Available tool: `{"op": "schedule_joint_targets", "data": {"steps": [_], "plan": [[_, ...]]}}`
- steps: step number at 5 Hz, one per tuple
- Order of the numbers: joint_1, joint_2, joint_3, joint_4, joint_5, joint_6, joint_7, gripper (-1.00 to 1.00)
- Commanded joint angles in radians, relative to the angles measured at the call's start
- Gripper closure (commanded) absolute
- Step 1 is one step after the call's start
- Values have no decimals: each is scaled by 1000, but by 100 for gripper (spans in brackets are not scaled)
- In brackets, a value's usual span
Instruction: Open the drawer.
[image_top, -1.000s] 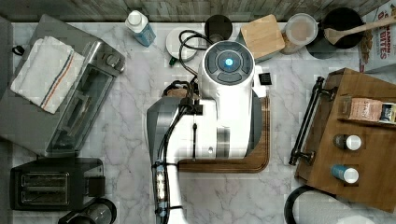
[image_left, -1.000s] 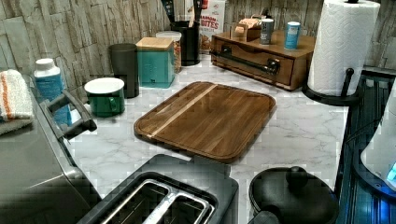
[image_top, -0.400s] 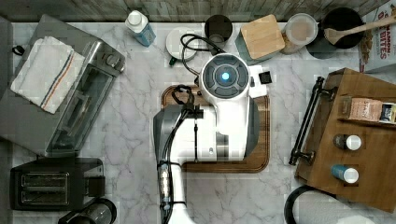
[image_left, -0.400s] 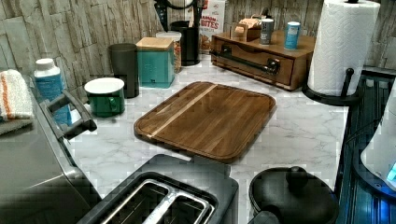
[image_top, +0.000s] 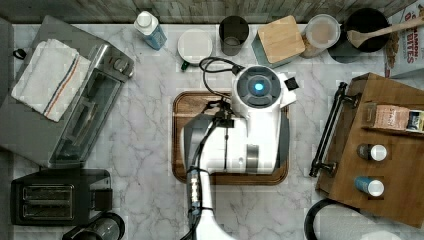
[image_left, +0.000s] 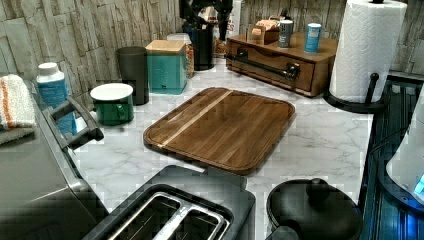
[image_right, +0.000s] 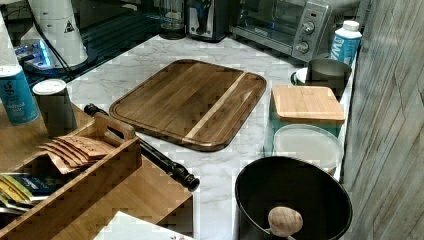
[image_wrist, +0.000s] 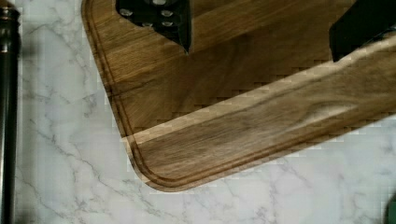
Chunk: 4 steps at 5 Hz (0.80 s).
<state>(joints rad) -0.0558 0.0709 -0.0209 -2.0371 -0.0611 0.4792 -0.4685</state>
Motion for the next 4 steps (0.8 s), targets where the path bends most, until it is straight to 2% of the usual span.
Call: {"op": "schedule_joint_targets", "data": {"steps": [1, 2, 4], "plan": [[-118, 5, -129, 38, 32, 91, -130, -100], [-128, 69, -147, 82, 11, 110, -134, -100], [-176, 109, -139, 82, -2, 172, -225, -100]]}}
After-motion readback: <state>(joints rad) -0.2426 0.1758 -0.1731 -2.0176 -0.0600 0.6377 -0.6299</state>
